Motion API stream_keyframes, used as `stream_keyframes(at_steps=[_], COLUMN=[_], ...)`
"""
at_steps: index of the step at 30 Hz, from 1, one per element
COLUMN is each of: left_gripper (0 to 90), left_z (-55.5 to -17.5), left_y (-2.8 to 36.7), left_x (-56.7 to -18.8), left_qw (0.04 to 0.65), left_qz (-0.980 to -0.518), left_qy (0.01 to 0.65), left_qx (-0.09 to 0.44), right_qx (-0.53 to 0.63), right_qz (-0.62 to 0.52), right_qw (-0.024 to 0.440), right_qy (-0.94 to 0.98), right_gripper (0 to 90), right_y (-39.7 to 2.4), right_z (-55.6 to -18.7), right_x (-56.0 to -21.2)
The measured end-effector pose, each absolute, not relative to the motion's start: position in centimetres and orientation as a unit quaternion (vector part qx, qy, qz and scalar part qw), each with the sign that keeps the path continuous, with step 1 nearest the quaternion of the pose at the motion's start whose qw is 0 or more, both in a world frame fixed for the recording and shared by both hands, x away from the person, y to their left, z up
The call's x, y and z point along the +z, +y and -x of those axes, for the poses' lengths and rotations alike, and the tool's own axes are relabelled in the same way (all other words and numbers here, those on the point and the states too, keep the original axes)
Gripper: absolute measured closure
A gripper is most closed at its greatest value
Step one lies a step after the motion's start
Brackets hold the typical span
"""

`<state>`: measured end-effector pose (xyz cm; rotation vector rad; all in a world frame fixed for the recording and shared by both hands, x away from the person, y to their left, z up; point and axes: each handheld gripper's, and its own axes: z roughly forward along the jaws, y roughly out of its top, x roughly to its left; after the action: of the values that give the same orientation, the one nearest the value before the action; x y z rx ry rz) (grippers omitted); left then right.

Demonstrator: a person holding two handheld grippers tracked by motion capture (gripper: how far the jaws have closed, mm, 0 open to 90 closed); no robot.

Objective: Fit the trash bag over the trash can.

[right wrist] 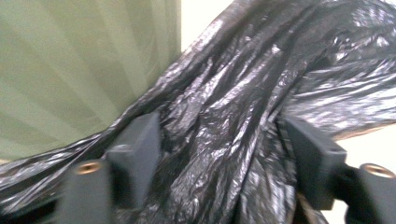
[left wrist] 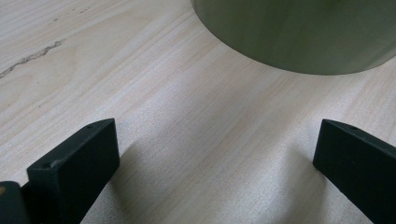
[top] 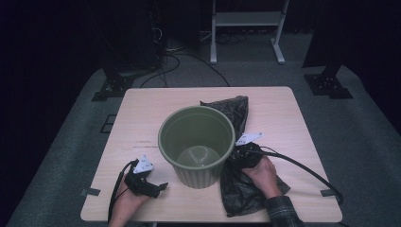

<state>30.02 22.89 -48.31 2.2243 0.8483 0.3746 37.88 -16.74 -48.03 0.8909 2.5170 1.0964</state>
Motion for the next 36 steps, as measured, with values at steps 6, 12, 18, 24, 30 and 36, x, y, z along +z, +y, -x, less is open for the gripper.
stream_keyframes(at_steps=[6, 12, 18, 24, 30, 36], left_gripper=[0.0, 0.0, 0.0, 0.0, 0.0, 0.0], left_z=[-30.0, -30.0, -30.0, -30.0, -30.0, -30.0], left_y=[22.9, 22.9, 22.9, 22.9, 22.9, 22.9], left_x=[-48.3, -48.3, -48.3, -48.3, -48.3, -48.3], left_qw=[0.358, 0.358, 0.358, 0.358, 0.358, 0.358], left_qz=[-0.862, -0.862, -0.862, -0.862, -0.862, -0.862], left_qy=[0.329, 0.329, 0.329, 0.328, 0.329, 0.329], left_qx=[0.145, 0.145, 0.145, 0.145, 0.145, 0.145], right_qx=[0.383, 0.393, 0.399, 0.412, 0.430, 0.464], right_qz=[-0.291, -0.279, -0.263, -0.241, -0.213, -0.187], right_qw=[0.115, 0.084, 0.052, 0.035, 0.016, 0.000], right_qy=[0.869, 0.873, 0.877, 0.878, 0.877, 0.866], right_gripper=[74.2, 88.6, 88.8, 88.6, 88.6, 88.6], right_y=[-17.2, -17.5, -17.8, -18.1, -18.4, -19.0], right_z=[-37.5, -37.3, -37.2, -36.3, -35.6, -35.0], right_x=[-47.8, -47.8, -47.8, -46.7, -44.7, -42.3])
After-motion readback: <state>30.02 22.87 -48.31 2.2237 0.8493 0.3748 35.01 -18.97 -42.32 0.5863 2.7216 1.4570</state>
